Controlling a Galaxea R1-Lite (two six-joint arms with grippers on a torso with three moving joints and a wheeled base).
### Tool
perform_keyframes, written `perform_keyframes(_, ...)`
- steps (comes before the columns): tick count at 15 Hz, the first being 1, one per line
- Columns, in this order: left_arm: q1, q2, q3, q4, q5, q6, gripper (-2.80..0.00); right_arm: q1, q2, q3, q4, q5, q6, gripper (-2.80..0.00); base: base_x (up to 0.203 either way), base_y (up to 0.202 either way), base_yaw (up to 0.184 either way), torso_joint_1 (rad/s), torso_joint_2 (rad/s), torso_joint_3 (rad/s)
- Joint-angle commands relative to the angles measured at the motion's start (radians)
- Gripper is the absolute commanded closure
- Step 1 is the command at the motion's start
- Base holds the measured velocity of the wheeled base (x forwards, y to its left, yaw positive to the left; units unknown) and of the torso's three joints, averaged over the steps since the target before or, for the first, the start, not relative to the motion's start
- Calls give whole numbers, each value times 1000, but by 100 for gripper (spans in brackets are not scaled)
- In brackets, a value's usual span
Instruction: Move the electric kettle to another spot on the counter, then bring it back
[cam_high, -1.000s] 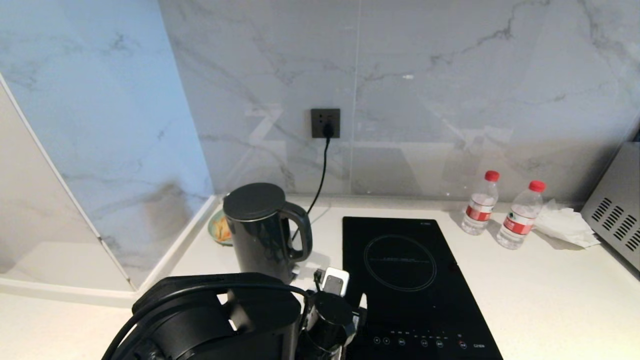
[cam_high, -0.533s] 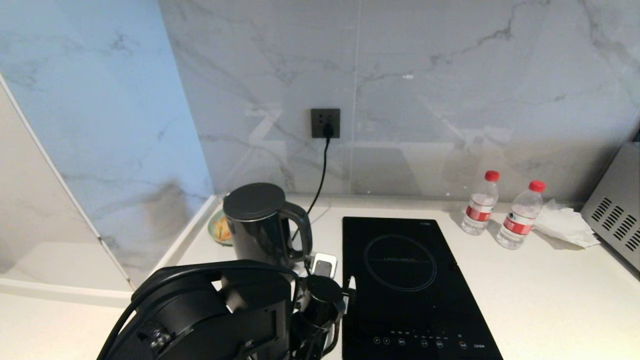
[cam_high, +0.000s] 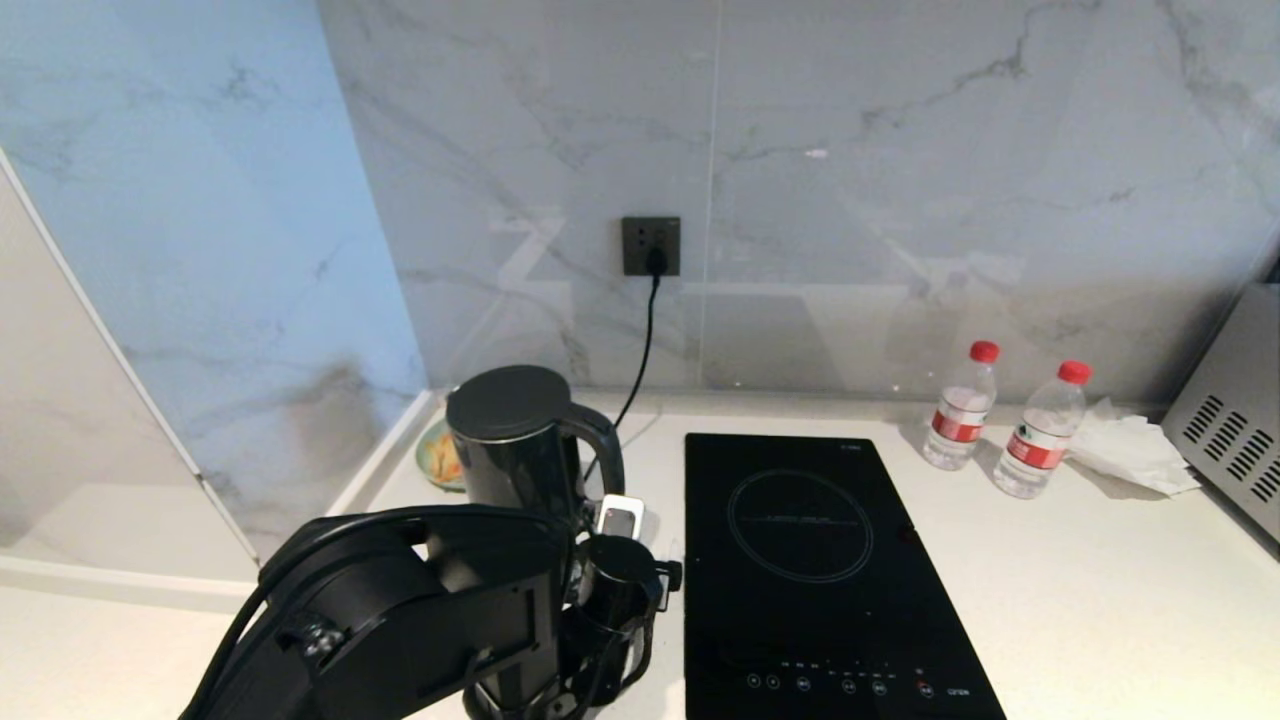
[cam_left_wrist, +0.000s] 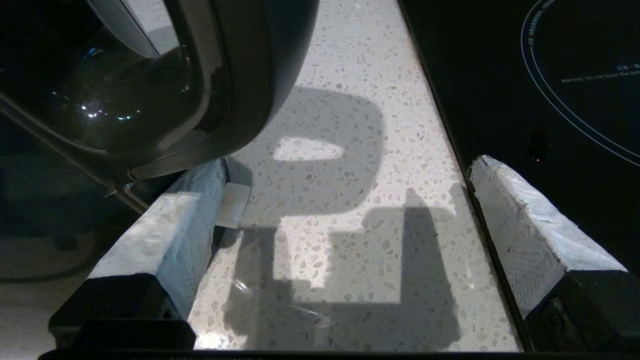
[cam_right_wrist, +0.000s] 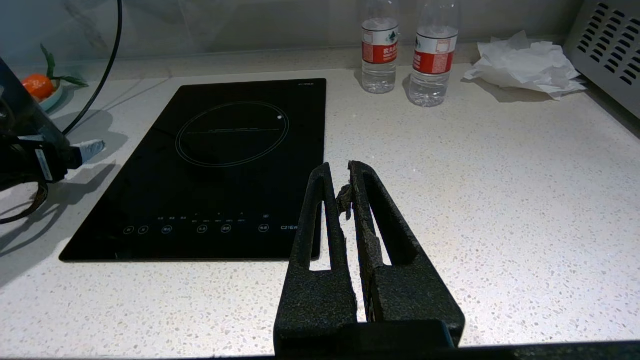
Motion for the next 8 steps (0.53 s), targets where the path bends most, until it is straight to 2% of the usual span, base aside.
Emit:
perform_keyframes(1, 4, 4, -1, 8, 5, 0, -280, 0, 0, 0, 0, 0, 0, 0, 0, 0, 0, 0, 0, 0)
perform_keyframes(8, -2, 6, -1, 50, 9, -1, -280, 0, 0, 0, 0, 0, 0, 0, 0, 0, 0, 0, 0, 0)
